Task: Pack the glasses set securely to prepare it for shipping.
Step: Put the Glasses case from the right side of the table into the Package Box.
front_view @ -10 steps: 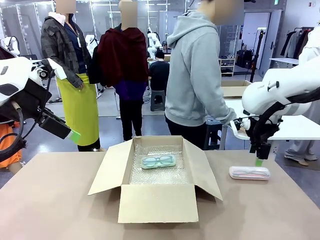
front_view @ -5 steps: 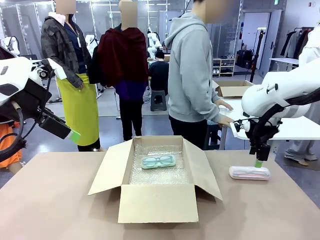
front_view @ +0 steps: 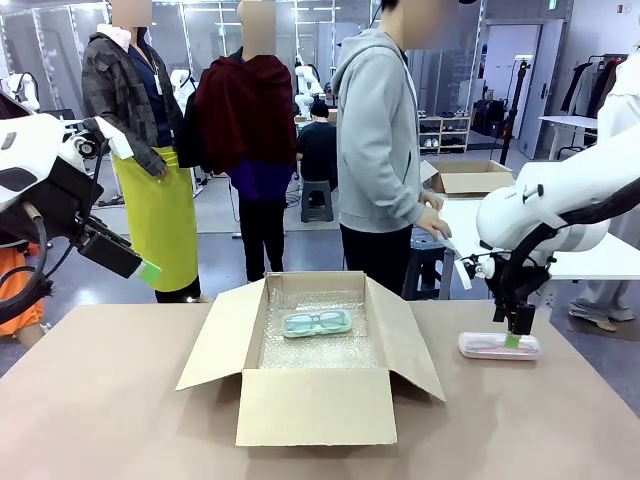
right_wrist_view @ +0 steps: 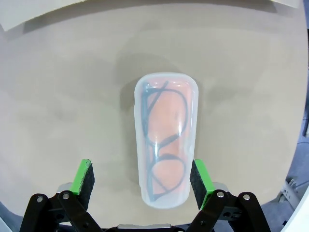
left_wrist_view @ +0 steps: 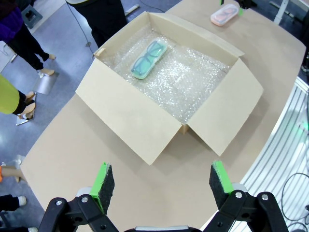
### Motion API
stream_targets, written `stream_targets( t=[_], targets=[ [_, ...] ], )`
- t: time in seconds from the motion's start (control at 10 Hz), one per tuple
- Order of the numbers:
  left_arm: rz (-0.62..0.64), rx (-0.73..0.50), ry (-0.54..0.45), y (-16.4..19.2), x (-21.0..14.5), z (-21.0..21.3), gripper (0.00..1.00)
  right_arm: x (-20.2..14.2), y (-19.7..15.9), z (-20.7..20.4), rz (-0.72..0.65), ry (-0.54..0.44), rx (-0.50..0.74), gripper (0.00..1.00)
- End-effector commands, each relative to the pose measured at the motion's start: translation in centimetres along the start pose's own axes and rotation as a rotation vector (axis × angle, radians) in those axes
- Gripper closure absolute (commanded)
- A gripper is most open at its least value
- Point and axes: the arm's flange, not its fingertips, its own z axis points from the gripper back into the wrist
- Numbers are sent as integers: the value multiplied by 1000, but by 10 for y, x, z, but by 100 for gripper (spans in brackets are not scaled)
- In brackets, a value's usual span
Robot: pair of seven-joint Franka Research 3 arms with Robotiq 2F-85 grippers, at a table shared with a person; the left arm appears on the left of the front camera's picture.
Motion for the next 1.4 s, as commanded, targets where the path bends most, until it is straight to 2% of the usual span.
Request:
stream_targets(
  t=[0.0,0.7,0.9,1.3],
  targets=[
    [-1,3,-7,0,0,1,0,-6,-8,-11,61,-14,-6,0],
    [-1,3,-7,0,0,1,0,-14,-21,-51,53,-13,-25,0],
    [-1,3,-7,0,0,1,0,-15,-23,-51,43,-10,-26,14],
    [-1,3,-7,0,0,1,0,-14,-22,-42,47,-10,-16,53]
  ],
)
